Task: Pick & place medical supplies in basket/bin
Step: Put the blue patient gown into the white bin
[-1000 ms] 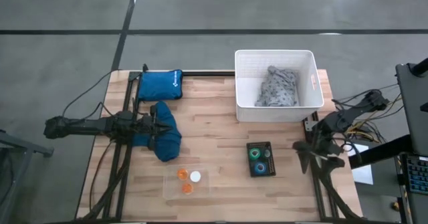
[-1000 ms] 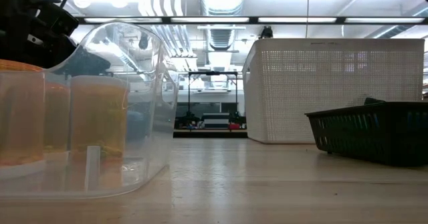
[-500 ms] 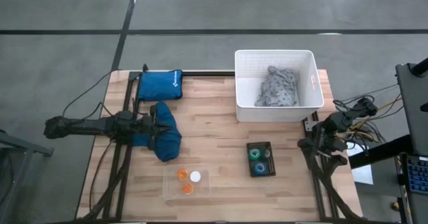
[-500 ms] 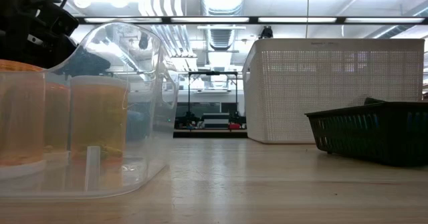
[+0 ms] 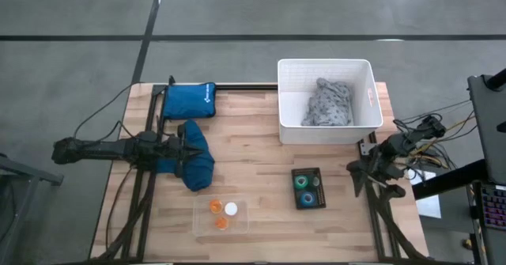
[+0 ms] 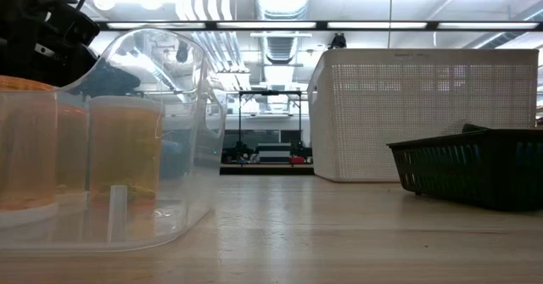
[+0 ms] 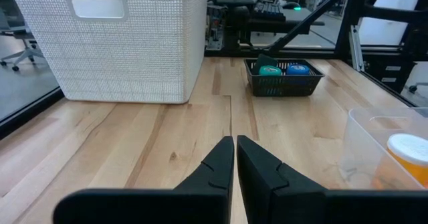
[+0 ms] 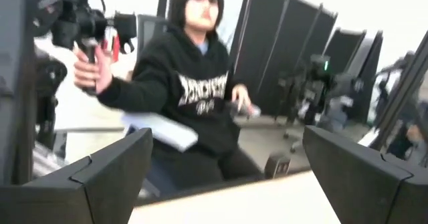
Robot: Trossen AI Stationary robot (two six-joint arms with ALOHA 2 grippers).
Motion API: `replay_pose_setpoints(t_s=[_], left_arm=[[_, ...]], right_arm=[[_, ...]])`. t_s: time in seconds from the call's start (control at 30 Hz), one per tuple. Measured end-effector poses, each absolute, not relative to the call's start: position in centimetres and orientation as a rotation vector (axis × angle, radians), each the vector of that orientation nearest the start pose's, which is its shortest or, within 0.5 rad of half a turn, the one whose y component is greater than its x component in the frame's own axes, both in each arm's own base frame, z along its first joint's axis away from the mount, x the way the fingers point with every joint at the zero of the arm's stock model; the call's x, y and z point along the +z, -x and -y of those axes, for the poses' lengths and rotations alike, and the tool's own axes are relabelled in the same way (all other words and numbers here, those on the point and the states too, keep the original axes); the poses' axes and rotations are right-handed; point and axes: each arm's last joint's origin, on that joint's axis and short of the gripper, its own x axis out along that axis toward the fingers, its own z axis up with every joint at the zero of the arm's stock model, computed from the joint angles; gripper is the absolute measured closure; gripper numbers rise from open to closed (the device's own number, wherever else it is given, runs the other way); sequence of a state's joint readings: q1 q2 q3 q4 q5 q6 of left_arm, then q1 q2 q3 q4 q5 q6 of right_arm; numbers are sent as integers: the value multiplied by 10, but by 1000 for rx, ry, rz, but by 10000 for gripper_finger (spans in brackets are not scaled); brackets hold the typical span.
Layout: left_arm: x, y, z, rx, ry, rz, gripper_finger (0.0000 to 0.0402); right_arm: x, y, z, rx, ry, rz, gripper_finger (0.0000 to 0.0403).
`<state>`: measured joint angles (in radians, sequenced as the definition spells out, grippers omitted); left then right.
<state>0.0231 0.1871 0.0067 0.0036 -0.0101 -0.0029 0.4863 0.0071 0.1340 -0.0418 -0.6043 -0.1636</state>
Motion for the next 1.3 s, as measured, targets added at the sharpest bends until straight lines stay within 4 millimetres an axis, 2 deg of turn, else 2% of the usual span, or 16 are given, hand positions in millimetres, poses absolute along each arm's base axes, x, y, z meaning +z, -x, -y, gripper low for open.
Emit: replay_pose_setpoints(t_s=[0.5, 1.3], left_arm=[[151, -108, -3, 33, 1, -177, 376], [151, -108, -3, 33, 1, -177, 376]], right_arm=[[174, -73, -57, 1083, 213, 102, 19], [171, -75, -58, 1088, 178, 48, 19]])
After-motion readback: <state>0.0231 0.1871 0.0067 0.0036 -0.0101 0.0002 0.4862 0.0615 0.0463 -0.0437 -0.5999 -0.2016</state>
